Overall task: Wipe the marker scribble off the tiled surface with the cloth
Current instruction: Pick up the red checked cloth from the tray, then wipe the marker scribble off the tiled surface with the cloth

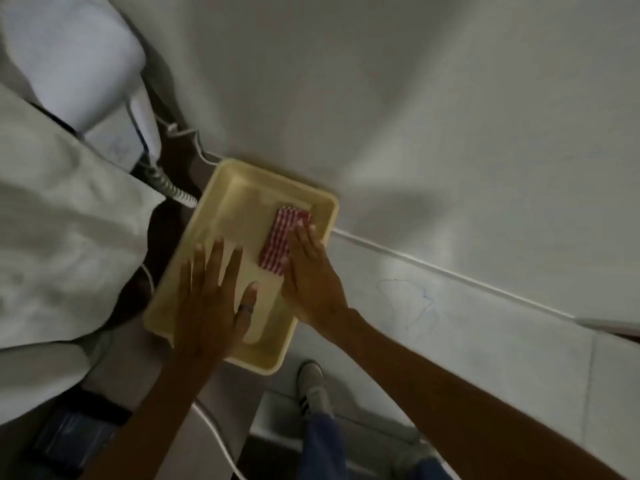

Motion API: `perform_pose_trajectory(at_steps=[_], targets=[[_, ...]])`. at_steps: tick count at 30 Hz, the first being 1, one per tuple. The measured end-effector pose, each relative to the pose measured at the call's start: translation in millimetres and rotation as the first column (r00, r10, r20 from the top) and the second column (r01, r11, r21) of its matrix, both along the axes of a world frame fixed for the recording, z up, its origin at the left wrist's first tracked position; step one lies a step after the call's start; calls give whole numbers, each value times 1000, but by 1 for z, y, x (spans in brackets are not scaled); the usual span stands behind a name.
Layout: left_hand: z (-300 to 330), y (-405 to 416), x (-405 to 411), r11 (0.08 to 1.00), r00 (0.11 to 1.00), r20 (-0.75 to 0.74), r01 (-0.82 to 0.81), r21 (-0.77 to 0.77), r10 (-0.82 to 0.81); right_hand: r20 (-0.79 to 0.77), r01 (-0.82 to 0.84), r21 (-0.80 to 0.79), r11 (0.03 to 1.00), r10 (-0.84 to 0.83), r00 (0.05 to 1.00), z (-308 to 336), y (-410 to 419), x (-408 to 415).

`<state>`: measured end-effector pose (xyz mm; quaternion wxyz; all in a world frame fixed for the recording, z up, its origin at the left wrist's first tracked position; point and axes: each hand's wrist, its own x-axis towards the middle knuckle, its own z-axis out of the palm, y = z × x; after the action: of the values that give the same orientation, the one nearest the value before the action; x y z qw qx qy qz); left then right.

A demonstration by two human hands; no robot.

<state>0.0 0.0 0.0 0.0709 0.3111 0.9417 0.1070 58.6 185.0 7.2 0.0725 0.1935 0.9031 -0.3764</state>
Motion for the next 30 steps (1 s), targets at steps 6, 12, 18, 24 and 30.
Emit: perform_pose_trajectory(at_steps=[6,12,18,24,30], targets=[[-111,-2,-38,993,995,49,-84,-80,88,113,242,109,964,-254,961,-137,-28,-90],[-136,-6,-32,986,985,63,-160,-47,163,36,364,68,929,-367,929,-180,-39,-101],[-88,8,8,963,969,56,-246,109,241,-67,176,-81,981,-181,981,-122,-9,-70],[-67,54,87,979,991,77,-121,162,110,-392,74,3,997,-67,918,-107,4,71],[-117,103,189,982,962,197,183,52,-190,-76,102,89,991,-95,993,-178,27,273]])
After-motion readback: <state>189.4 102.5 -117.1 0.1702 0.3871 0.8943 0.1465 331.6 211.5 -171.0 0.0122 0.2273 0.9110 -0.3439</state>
